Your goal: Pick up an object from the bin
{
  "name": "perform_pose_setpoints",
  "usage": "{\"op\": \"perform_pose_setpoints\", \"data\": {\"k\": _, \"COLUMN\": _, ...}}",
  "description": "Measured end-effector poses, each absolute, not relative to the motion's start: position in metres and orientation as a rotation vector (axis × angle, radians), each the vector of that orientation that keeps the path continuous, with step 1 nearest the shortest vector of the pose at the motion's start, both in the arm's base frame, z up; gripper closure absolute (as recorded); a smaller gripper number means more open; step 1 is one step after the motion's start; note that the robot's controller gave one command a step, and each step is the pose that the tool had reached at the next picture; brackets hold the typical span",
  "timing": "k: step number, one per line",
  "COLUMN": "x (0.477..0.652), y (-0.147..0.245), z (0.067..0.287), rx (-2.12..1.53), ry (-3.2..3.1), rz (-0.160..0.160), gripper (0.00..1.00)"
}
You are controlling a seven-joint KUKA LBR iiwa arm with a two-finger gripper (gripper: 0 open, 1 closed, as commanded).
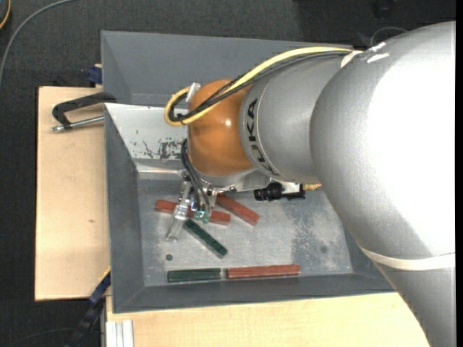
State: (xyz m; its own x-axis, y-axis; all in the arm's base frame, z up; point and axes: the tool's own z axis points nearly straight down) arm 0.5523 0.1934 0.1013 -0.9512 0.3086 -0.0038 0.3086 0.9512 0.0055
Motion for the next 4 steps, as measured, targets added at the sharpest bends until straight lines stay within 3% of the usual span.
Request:
{"op": "perform_pose_setpoints", "data": {"k": 1, "x": 0.561, "y": 0.192, "z": 0.113, "rx": 0.669, "ry": 3.066, "rz": 0.006, "gripper": 0.00}}
{"op": "perform_pose_setpoints", "data": {"k": 2, "x": 0.564, "y": 0.185, "z": 0.070, "rx": 0.761, "ry": 3.046, "rz": 0.006, "gripper": 0.00}}
{"op": "perform_pose_setpoints", "data": {"k": 3, "x": 0.565, "y": 0.187, "z": 0.072, "rx": 0.758, "ry": 3.046, "rz": 0.007, "gripper": 0.00}}
{"op": "perform_pose_setpoints", "data": {"k": 4, "x": 0.565, "y": 0.187, "z": 0.071, "rx": 0.760, "ry": 3.047, "rz": 0.006, "gripper": 1.00}}
